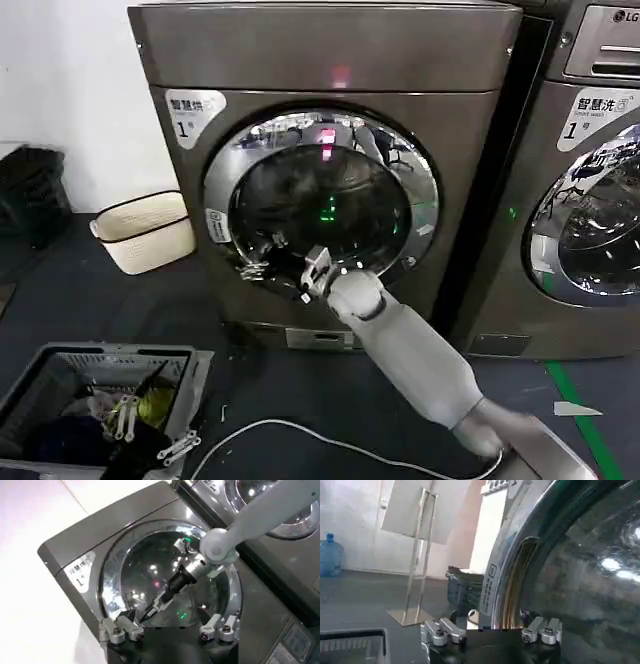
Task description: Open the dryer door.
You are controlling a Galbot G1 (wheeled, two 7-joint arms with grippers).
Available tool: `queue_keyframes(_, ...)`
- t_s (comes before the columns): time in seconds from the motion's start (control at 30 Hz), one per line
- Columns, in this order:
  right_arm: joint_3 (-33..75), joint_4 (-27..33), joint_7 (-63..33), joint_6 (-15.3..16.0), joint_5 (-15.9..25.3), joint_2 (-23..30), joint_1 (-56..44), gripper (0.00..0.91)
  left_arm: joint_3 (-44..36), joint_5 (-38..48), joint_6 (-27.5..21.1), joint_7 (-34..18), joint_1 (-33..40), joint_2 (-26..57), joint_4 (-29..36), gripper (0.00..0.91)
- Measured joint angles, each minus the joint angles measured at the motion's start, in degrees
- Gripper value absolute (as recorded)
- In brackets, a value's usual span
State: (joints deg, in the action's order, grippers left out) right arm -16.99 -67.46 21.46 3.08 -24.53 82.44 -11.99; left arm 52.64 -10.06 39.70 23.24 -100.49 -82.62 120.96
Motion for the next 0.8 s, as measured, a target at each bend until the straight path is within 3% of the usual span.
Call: queue_keyframes(0.8,-4.0,6.9,8.7,-3.2,0.4,4.5,4.5,0.907,-0.2,0.2,0.4,-0.1,-0.5,-0.5,0.5,0.907)
